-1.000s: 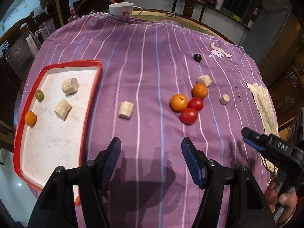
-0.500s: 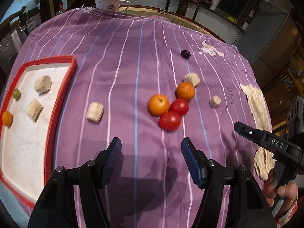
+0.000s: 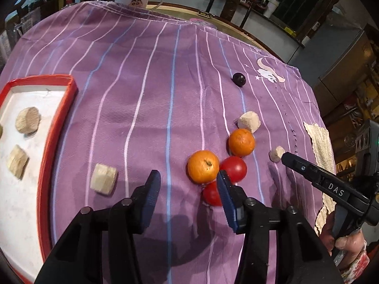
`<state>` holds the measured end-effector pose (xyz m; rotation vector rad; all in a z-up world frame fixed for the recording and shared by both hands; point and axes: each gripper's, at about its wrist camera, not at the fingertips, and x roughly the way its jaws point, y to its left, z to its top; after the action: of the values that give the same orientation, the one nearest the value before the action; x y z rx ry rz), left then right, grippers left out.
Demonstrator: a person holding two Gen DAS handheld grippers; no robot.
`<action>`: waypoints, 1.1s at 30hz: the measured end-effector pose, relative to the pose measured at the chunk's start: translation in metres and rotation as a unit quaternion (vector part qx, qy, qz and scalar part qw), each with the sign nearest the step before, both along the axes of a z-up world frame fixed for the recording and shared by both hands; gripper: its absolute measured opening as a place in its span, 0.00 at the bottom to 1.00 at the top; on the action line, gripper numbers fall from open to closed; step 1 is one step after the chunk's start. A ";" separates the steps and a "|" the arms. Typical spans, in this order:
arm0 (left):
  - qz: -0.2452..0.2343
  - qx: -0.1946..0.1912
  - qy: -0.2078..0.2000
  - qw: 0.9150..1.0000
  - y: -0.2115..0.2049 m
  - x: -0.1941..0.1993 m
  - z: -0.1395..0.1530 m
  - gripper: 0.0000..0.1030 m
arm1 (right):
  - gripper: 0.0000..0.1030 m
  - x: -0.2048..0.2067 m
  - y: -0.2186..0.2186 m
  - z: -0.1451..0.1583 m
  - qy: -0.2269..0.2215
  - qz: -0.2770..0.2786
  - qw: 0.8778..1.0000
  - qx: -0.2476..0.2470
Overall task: Organize fruits
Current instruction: 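Grasp an orange with the left tool while the right tool grasps a round pale chunk, then carry the orange and round chunk into the red-rimmed tray and open both tools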
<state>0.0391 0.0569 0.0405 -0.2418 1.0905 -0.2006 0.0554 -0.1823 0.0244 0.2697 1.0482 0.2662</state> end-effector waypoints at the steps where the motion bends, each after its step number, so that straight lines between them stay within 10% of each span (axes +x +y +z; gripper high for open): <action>1: -0.004 -0.003 0.000 1.000 -0.001 0.002 -0.001 0.47 | 0.37 0.002 0.001 -0.001 0.001 0.001 1.000 -0.001; 11: -0.035 -0.016 0.010 0.999 -0.016 0.023 -0.016 0.30 | 0.36 0.016 0.016 -0.014 0.005 0.001 0.999 -0.037; 33: -0.033 0.004 -0.008 0.999 -0.015 0.008 -0.005 0.29 | 0.24 -0.008 0.009 -0.001 0.001 -0.023 1.000 -0.021</action>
<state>0.0473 0.0420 0.0359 -0.1962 1.0840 -0.2561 0.0473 -0.1733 0.0230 0.2564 1.0474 0.2016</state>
